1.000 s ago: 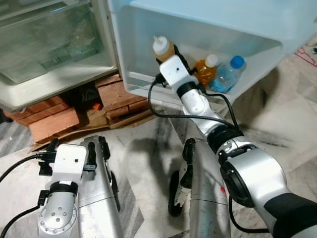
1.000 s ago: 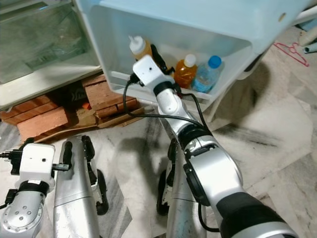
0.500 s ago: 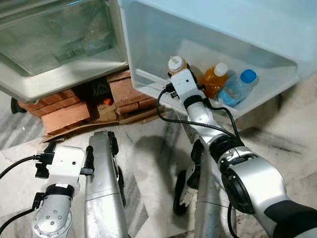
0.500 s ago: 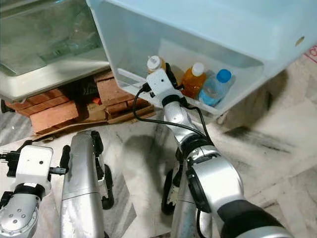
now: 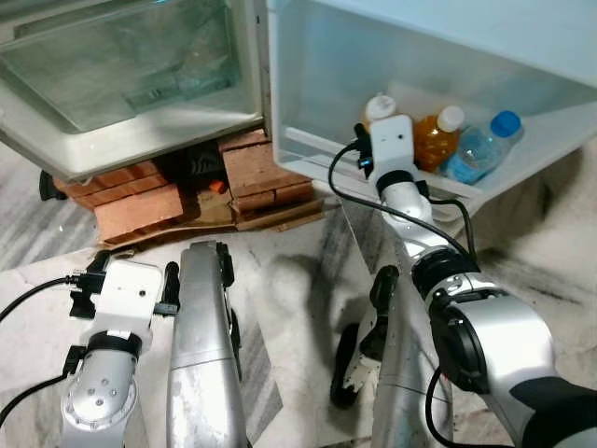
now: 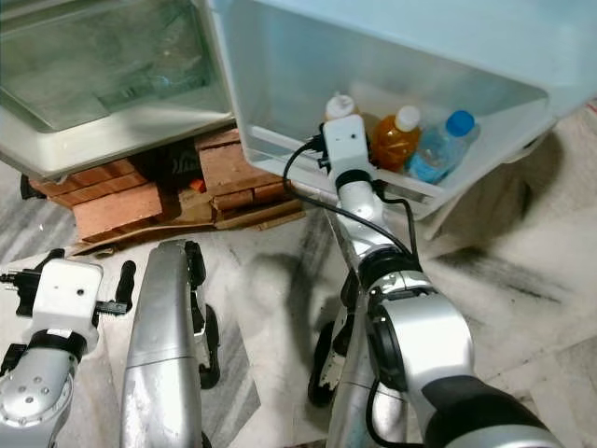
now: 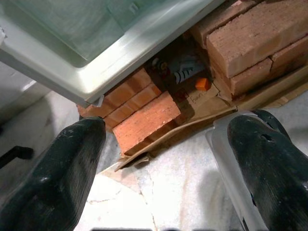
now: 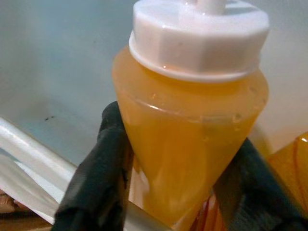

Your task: Restocking fridge

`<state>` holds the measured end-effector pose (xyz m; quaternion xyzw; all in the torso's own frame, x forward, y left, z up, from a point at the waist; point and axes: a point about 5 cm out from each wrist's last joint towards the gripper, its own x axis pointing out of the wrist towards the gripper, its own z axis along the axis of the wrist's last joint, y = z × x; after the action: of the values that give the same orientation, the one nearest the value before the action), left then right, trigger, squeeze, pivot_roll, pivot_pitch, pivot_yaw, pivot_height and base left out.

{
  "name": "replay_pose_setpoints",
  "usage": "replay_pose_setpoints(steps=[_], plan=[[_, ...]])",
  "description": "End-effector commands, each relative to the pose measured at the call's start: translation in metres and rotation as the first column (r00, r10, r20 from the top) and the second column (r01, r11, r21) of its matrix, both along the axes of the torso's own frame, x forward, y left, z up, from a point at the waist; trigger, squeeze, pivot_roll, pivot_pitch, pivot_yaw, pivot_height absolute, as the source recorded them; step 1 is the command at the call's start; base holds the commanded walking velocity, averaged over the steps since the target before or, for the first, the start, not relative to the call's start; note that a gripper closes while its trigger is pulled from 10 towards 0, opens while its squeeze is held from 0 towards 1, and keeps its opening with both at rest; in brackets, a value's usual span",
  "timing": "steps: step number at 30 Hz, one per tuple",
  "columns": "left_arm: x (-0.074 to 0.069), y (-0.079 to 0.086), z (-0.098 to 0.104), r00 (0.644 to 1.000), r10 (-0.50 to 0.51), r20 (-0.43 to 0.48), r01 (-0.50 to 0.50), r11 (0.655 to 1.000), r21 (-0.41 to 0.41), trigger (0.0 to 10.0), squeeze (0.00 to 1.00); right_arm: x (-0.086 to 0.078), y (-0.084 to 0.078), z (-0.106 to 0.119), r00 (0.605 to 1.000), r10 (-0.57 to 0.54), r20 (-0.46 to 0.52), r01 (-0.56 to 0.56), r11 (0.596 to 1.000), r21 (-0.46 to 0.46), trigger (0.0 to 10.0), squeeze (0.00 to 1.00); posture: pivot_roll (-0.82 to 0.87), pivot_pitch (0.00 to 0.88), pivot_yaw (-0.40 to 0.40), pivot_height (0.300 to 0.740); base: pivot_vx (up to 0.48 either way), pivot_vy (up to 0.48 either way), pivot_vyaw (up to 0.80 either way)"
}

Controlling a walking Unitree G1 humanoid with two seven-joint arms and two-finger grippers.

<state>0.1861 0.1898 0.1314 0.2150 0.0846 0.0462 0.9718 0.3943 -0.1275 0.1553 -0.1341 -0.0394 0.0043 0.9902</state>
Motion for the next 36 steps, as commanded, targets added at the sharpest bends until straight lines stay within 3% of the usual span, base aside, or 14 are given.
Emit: replay_pose_setpoints(steps=[1, 19, 24, 26, 33, 36], plan=[[-0.003, 0.003, -0.008, 0.999, 0.006, -0.05, -0.006, 1.0, 0.006, 10.0, 0.0, -0.015, -0.023, -0.047, 0.974, -0.094, -0.207, 0.094, 0.996, -0.011, 10.0, 1.0, 0.28, 0.409, -0.016, 0.487, 0.0, 0.0, 0.0], [0.021, 0.0, -0.013, 0.999, -0.019, -0.036, 0.019, 1.0, 0.0, 10.0, 0.0, -0.003, -0.04, -0.021, 0.972, -0.163, -0.166, 0.163, 0.987, -0.017, 10.0, 1.0, 0.26, 0.34, -0.013, 0.487, 0.0, 0.0, 0.0], [0.03, -0.001, -0.014, 0.999, -0.026, -0.02, 0.026, 1.0, -0.004, 10.0, 0.0, 0.005, -0.038, 0.001, 0.987, -0.133, -0.086, 0.134, 0.991, 0.013, 10.0, 1.0, 0.25, 0.308, -0.013, 0.487, 0.0, 0.0, 0.0], [0.038, -0.002, -0.014, 1.0, -0.027, -0.005, 0.027, 1.0, -0.006, 10.0, 0.0, 0.011, -0.034, 0.022, 0.996, -0.086, -0.012, 0.087, 0.996, 0.029, 10.0, 1.0, 0.24, 0.282, -0.012, 0.487, 0.0, 0.0, 0.0], [0.061, -0.009, -0.015, 0.998, -0.059, 0.034, 0.06, 0.998, -0.025, 10.0, 0.0, 0.019, -0.031, 0.065, 0.991, -0.027, 0.132, 0.025, 1.0, 0.018, 10.0, 1.0, 0.18, 0.209, 0.002, 0.487, 0.0, 0.0, 0.0], [0.066, -0.012, -0.015, 0.997, -0.069, 0.038, 0.07, 0.997, -0.026, 10.0, 0.0, 0.019, -0.03, 0.068, 0.99, -0.005, 0.144, 0.003, 1.0, 0.014, 10.0, 1.0, 0.17, 0.194, 0.006, 0.487, 0.0, 0.0, 0.0]])
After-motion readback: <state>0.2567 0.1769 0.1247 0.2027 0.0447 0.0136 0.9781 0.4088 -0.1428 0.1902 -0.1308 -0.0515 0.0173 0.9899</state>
